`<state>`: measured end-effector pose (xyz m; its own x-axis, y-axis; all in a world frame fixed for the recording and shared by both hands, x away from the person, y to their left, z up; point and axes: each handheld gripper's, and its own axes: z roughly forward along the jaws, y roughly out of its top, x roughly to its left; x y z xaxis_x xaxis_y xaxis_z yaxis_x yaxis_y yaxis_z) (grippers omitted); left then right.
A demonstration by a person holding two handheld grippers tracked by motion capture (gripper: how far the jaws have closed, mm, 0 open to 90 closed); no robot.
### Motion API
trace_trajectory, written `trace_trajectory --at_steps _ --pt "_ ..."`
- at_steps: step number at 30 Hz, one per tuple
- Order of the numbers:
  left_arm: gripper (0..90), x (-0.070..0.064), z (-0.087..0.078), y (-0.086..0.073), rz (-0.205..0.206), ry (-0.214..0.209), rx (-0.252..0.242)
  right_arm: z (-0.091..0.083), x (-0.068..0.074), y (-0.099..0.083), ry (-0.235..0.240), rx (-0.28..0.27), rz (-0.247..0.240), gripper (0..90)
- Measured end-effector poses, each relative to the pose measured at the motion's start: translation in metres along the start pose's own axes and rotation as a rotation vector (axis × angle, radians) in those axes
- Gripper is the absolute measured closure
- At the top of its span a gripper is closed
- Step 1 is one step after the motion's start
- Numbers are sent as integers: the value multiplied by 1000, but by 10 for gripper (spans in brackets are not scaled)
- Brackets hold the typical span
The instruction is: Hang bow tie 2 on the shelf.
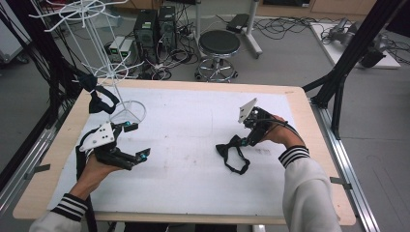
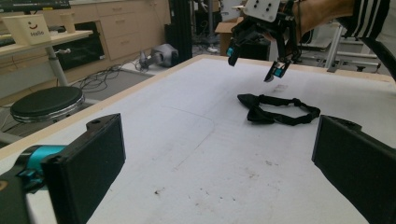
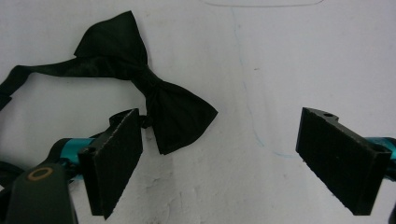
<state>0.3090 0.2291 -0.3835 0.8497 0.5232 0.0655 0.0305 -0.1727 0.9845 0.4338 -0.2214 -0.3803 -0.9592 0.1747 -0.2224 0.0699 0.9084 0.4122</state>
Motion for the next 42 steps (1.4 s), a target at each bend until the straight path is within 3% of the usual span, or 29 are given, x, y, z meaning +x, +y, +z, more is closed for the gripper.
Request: trace_trajectory --at_steps 17,26,36,42 --pt "32 -1 0 1 -3 -2 -3 22 1 4 50 71 -18 198" --pt "32 -2 1 1 -3 -8 0 26 3 5 96 108 -31 286" --pt "32 -3 3 1 -3 -10 -1 32 3 6 139 108 -31 348" --pt "32 -3 2 1 0 -7 1 37 3 5 163 146 -35 439"
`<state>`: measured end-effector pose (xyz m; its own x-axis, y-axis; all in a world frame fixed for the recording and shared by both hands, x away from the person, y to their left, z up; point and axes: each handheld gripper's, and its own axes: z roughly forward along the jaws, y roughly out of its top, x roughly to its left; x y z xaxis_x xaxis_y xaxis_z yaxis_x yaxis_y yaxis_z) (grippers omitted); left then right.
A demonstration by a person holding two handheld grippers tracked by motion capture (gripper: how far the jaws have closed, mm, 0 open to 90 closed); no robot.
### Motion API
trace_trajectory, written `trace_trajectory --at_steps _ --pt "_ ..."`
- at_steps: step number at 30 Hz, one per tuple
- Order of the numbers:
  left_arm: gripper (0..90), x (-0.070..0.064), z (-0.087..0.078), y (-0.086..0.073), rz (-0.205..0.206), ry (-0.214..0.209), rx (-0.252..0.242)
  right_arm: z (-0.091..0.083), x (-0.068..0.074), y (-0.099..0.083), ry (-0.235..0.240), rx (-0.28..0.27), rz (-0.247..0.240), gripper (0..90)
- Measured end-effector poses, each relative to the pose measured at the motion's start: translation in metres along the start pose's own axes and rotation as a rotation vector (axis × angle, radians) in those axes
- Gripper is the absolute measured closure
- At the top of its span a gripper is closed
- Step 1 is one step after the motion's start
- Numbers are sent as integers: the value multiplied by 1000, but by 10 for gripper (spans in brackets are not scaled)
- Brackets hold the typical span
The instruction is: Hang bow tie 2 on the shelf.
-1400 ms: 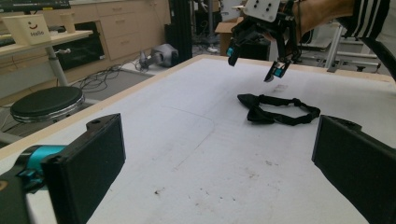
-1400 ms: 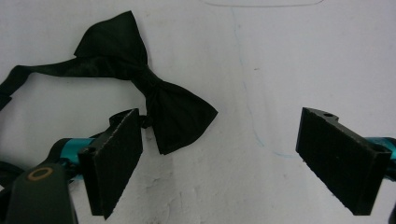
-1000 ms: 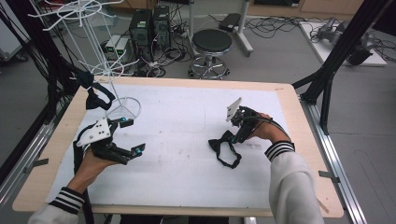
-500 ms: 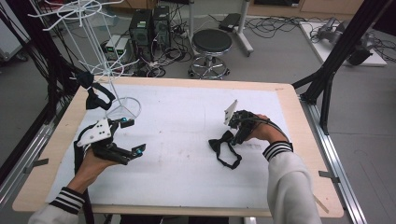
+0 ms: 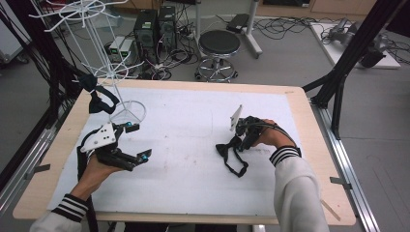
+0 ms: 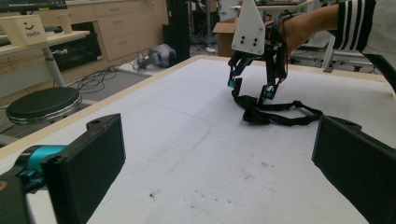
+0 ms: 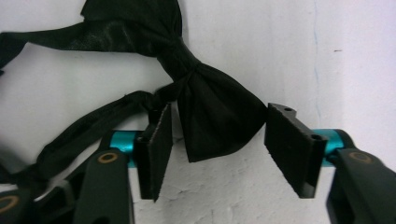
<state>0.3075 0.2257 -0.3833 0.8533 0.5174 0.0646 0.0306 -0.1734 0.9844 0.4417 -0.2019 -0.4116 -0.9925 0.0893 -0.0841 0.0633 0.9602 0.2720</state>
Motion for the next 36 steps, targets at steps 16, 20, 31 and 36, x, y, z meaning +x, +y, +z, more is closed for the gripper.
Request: trace_trajectory --at_steps 16,20,31,36 --pt "32 -2 2 0 -5 1 1 -3 1 -1 75 -3 10 776" --pt "32 -2 2 0 -6 1 0 -5 0 -1 80 -3 29 834" --pt "31 -2 3 0 -2 -5 3 -10 4 3 69 -29 43 837" --pt "31 -1 3 -1 -5 -10 -3 -14 6 6 72 -53 47 836"
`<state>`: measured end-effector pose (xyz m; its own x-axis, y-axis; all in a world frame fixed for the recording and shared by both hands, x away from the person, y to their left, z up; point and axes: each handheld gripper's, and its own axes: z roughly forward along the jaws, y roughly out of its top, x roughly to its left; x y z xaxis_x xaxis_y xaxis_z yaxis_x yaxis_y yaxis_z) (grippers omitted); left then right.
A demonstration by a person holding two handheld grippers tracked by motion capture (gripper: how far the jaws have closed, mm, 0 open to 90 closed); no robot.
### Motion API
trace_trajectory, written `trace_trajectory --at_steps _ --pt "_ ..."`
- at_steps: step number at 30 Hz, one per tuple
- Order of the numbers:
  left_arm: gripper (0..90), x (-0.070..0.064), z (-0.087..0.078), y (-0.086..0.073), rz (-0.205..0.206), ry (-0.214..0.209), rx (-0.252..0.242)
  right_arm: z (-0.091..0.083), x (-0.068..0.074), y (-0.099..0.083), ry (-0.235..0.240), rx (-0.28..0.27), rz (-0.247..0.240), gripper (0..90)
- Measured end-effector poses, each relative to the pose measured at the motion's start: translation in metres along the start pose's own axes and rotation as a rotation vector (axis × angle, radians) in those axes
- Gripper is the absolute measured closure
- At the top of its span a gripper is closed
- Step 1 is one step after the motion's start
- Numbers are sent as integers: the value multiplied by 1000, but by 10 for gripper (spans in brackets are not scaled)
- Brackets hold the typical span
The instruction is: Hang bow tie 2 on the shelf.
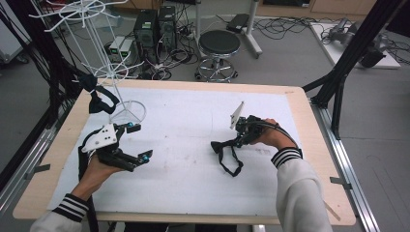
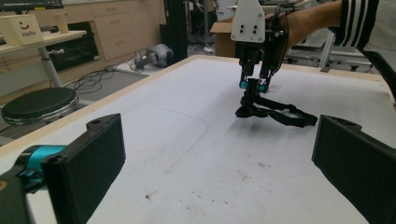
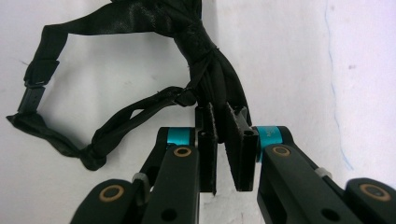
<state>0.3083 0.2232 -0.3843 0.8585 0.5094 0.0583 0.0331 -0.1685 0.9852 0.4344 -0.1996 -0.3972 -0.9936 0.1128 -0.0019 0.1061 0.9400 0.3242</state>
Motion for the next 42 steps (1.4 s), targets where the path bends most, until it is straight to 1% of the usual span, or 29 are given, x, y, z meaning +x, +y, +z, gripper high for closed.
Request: trace_trajectory --at_steps 2,3,5,6,7,8,9,10,12,14,16,17,18,19,20,21,22,23,29,31,32,33,34,37,38,40,42 --pt "32 1 0 0 -3 1 0 -2 2 2 3 -15 6 836" --pt "32 1 0 0 -2 1 2 -5 4 4 2 -32 11 836" --pt "31 0 1 0 -6 -1 3 -6 5 5 1 -38 18 836" --pt "32 -1 0 0 -2 -1 8 -10 7 6 -8 -64 22 836" --pt "32 -1 0 0 -1 1 13 -10 7 6 -8 -64 22 836" --pt "32 -1 0 1 -2 2 14 -15 11 7 -13 -85 38 836" --pt "32 -1 0 1 -2 4 17 -15 11 7 -13 -85 38 836" --pt "32 -1 0 2 2 7 18 -19 15 8 -12 -109 31 836" --pt "31 -1 -1 3 -3 7 9 -23 19 10 -6 -130 27 836" --pt "32 -1 0 4 0 8 8 -25 21 11 -10 -135 26 836" --pt "32 -1 0 5 1 1 15 -29 25 13 -10 -167 26 835" --pt "32 -1 1 5 1 -1 16 -29 25 13 -10 -167 26 835" --pt "32 -1 1 6 1 -2 14 -31 29 14 -7 -201 22 835" --pt "32 -1 1 7 0 -3 13 -31 30 15 -13 -210 22 835" --pt "32 -1 1 8 5 -6 13 -31 30 15 -13 -210 22 835" --pt "32 -1 1 9 3 -4 9 -32 31 15 -12 -217 23 835" --pt "32 -1 2 10 3 -5 7 -35 35 16 -11 -232 34 835" --pt "32 -2 2 11 6 -8 8 -35 35 16 -11 -232 34 835" --pt "32 -4 5 17 22 -19 12 -41 41 21 -9 -273 49 835" --pt "32 -6 7 19 18 -23 8 -43 44 23 -6 -285 63 835" --pt "32 -7 8 20 20 -25 10 -45 44 23 -6 -292 62 835" --pt "32 -7 9 21 24 -27 12 -47 46 23 -5 -312 72 835" --pt "32 -8 10 22 26 -31 14 -47 46 23 -5 -312 72 835" --pt "32 -11 12 26 35 -40 14 -49 49 23 2 -352 76 835" --pt "32 -12 13 27 39 -41 17 -49 51 24 2 -352 81 835" --pt "32 -13 16 29 43 -49 20 -51 53 25 1 -356 77 835" --pt "32 -15 18 32 45 -52 18 -53 56 27 -3 -372 71 835"
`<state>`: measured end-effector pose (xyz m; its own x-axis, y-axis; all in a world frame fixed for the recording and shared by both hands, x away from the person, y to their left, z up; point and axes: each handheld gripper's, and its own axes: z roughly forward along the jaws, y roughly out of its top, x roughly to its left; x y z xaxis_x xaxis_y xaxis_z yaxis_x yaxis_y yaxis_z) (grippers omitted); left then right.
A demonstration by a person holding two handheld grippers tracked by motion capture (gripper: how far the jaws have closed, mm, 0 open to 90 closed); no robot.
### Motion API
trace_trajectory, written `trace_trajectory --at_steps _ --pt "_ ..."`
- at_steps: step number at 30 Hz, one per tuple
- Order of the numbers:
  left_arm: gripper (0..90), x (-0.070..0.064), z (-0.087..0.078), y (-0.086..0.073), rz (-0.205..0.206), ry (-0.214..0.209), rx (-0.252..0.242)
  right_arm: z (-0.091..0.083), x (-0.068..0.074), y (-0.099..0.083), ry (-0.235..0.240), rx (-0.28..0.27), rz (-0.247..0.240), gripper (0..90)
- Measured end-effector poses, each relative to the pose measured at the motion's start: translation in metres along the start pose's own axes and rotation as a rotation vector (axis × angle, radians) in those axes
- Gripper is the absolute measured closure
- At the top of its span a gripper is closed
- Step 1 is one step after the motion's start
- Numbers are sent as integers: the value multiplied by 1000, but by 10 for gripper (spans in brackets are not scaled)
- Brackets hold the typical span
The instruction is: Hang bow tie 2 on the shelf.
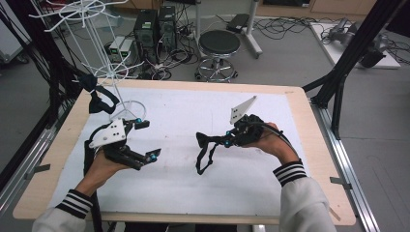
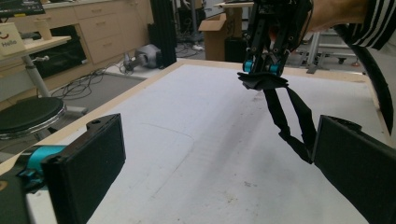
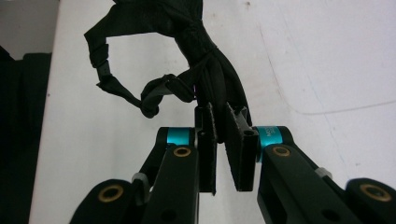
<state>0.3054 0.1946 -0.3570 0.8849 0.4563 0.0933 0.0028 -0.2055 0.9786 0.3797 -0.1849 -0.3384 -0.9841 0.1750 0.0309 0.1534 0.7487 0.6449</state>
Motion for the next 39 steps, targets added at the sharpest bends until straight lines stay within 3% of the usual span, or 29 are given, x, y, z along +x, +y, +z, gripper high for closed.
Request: trace_trajectory --at_steps 5,8,23,33,39 --pt "32 -3 6 6 11 -17 -1 -3 5 4 -2 -32 4 835" --pt "32 -4 8 8 13 -25 4 -3 5 6 2 -55 54 835" --pt "32 -5 15 14 13 -64 -3 5 15 19 45 -134 48 835" --pt "32 -5 21 15 15 -101 -12 15 21 28 65 -138 40 834" --pt "32 -7 27 16 19 -152 -13 19 23 32 72 -145 31 834"
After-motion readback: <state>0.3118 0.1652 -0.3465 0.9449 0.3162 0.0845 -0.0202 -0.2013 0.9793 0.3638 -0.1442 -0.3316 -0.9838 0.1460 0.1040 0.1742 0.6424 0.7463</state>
